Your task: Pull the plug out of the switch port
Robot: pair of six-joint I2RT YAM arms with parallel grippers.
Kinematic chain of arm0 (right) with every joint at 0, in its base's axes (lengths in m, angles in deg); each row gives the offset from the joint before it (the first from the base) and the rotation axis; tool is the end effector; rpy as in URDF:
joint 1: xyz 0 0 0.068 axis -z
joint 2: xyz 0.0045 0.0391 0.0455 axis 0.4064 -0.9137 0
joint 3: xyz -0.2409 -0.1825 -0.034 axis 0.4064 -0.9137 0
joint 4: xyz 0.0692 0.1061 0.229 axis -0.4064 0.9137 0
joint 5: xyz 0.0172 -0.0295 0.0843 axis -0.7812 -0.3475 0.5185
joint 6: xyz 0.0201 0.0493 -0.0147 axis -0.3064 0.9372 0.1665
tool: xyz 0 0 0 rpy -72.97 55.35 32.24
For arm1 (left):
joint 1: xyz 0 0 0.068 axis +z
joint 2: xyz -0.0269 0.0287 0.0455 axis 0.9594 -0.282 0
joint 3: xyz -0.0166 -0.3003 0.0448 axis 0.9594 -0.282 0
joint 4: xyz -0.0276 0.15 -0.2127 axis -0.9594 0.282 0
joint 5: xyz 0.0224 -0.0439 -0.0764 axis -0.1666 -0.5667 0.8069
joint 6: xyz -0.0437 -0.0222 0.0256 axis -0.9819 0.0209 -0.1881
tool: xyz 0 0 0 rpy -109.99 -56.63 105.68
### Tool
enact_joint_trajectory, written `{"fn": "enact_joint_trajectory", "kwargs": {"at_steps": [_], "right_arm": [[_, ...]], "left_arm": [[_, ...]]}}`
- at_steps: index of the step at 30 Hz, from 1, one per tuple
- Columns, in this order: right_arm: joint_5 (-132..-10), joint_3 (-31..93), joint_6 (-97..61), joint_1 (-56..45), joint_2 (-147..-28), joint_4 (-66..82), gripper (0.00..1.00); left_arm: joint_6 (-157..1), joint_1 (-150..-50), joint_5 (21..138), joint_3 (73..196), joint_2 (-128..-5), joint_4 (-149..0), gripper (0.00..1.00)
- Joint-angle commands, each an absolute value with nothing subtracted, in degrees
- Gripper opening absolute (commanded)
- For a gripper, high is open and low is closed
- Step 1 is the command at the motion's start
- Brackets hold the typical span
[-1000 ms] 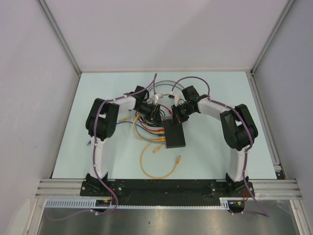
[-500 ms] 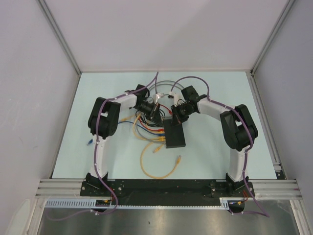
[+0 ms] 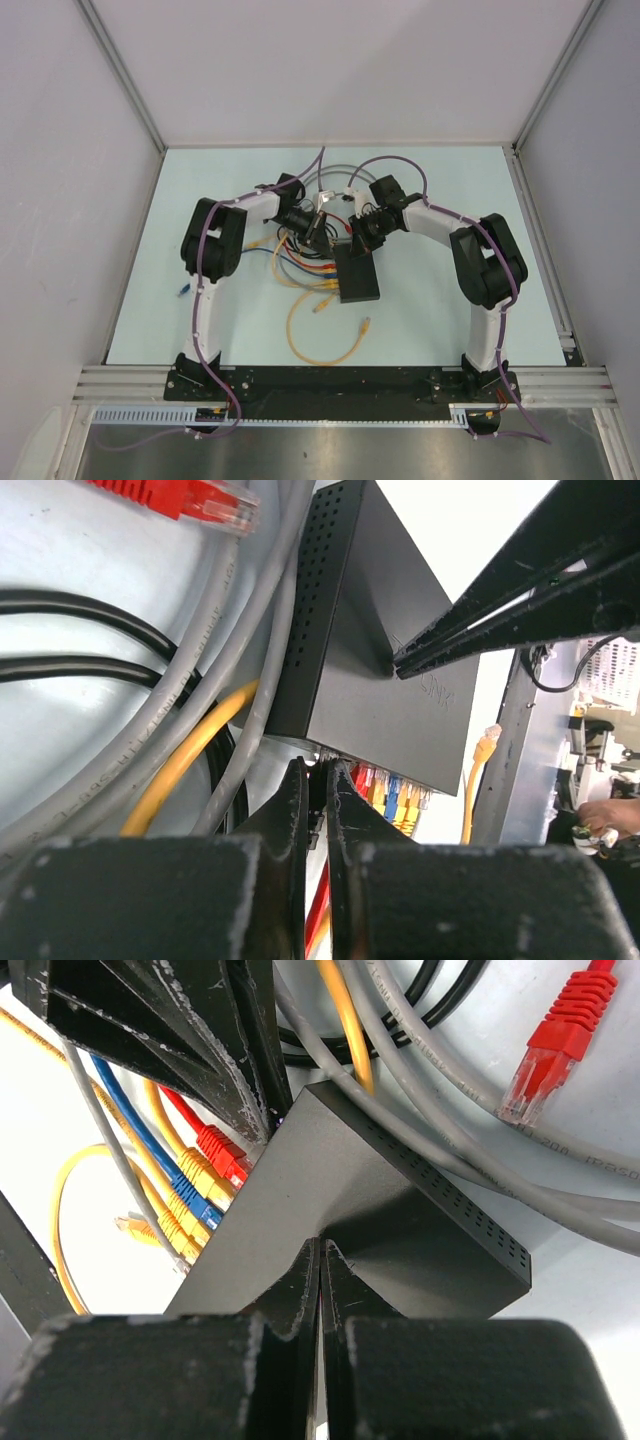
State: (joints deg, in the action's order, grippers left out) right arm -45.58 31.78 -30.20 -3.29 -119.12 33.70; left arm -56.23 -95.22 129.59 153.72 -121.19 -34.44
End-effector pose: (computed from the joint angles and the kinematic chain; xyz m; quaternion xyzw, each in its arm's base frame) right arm 0.3607 0.2090 0.1982 -0.3272 0.8737 0.3158 0.1728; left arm 0.4163 -0.1992 0.1433 0.2921 0.8195 -0.4903 0.0522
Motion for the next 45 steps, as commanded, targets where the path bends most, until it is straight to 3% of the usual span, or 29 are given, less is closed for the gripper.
{"fn": "enact_joint_trajectory", "kwargs": {"at_steps": [1,10,17,25,34,45], "right_arm": [[-53.6,30.3,-33.7,-4.7,-122.2,34.5,0.0],[-53.9,30.4,-34.0,-5.2,-122.3,34.8,0.0],[-54.3,30.3,-34.3,-5.2,-122.0,34.8,0.0],[-54.3,30.3,-34.6,-5.2,-122.3,35.1,0.0],[-54.6,30.2,-35.3,-5.2,-121.6,34.9,0.0],[-54.8,28.6,-36.0,-5.8,-120.4,34.3,0.0]], "left_arm": [[-52.0,-97.1,128.8,149.0,-120.9,-33.6,0.0],[-54.0,-97.0,129.5,158.0,-123.8,-32.0,0.0],[-51.3,-97.0,128.5,149.8,-121.2,-33.3,0.0],[-43.5,-96.5,123.6,161.2,-124.9,-22.2,0.0],[-43.3,-96.6,124.4,156.1,-123.6,-23.3,0.0],[-32.5,-91.6,122.3,163.4,-124.0,-8.5,0.0]]}}
